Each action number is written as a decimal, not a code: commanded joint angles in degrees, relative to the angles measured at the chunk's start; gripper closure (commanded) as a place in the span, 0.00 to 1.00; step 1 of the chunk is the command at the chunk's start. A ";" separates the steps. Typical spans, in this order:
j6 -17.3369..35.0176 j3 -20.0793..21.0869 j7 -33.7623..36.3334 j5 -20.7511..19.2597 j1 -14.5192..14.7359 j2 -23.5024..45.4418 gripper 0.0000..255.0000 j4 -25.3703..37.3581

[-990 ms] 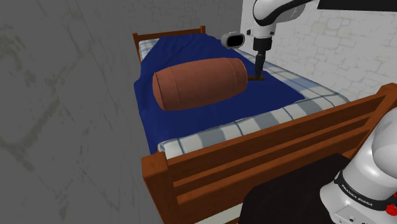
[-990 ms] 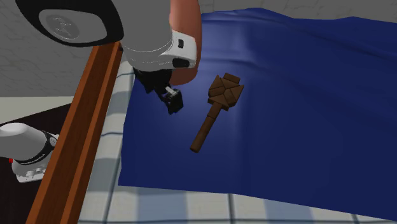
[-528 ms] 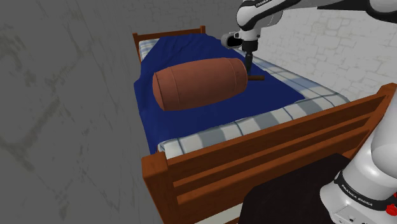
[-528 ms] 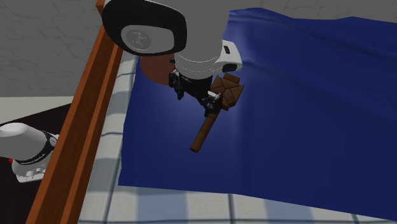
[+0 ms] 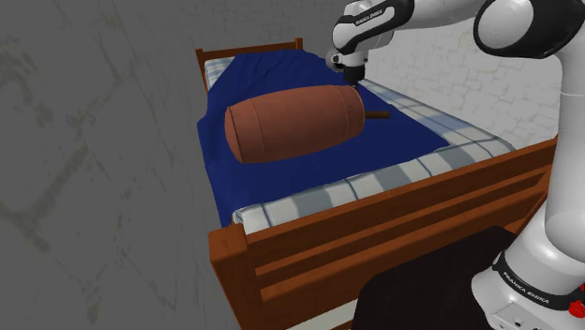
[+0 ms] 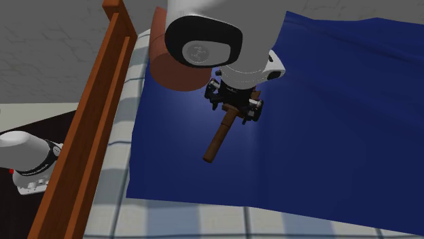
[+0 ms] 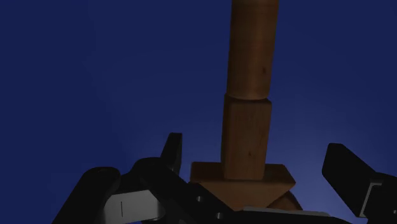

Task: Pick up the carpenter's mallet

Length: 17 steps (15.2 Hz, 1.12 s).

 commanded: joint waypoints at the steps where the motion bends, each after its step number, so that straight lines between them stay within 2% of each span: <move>1: 1.28 0.08 -0.10 0.11 0.01 0.48 0.00 -0.78; 6: 3.73 0.17 -0.19 0.30 0.00 1.17 0.00 -2.56; 7: 3.67 0.18 -0.19 0.31 -0.01 1.22 1.00 -2.44; 17: 3.06 0.15 -0.17 0.25 0.01 0.96 1.00 -2.09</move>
